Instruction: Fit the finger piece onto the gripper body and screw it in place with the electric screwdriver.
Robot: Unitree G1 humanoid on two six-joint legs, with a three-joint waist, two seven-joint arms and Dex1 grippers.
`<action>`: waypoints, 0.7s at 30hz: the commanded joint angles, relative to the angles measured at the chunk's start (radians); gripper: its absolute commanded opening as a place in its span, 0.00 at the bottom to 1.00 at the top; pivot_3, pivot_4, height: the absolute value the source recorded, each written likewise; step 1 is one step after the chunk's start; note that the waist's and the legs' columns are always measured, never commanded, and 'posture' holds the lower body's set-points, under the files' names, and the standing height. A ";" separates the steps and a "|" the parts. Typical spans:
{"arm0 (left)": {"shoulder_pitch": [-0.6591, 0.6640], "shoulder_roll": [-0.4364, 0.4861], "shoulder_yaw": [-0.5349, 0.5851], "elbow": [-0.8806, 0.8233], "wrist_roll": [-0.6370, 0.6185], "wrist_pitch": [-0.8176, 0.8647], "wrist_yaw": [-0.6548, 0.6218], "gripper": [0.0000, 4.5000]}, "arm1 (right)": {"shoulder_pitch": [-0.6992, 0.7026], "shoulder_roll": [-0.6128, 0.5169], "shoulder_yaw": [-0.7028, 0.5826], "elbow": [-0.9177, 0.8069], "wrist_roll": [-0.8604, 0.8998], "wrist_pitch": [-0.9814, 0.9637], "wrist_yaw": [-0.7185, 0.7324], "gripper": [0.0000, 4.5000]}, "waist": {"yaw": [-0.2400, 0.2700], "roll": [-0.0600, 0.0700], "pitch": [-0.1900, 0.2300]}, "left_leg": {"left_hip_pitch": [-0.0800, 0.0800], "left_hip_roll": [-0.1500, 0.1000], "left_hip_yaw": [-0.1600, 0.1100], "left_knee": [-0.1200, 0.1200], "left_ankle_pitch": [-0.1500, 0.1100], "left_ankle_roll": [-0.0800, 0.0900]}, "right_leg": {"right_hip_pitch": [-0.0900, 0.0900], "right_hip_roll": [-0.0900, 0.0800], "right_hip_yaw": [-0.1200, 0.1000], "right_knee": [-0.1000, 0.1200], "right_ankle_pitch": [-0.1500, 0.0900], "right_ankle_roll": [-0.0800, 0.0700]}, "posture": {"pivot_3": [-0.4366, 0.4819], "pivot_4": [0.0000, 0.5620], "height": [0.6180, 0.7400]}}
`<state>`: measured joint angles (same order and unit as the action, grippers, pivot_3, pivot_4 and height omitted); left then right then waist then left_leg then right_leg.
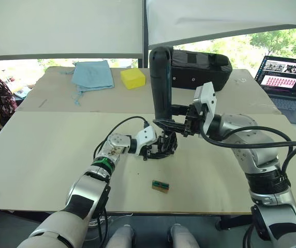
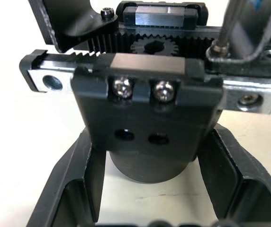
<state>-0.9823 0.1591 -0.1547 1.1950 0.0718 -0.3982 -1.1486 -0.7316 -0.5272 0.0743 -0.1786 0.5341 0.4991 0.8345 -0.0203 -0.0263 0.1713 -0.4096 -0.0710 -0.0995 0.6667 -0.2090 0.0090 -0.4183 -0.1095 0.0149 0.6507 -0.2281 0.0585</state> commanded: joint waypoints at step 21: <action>0.027 0.158 0.016 -0.099 -0.051 -0.001 -0.240 1.00 | 0.093 0.007 -0.102 -0.353 0.383 0.224 0.007 0.43 | 0.002 0.000 0.000 | -0.005 0.000 0.000 0.000 0.001 0.000 | -0.004 0.000 0.000 0.000 0.001 -0.001 | 0.48 0.27 1.00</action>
<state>-0.9635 0.2930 -0.1515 1.1599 0.0602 -0.3945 -1.2954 -0.6486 -0.5069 0.0123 -0.4516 0.8494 0.7162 0.8212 -0.0181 -0.0261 0.1715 -0.4145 -0.0706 -0.0996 0.6666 -0.2084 0.0085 -0.4225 -0.1092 0.0146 0.6503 -0.2273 0.0579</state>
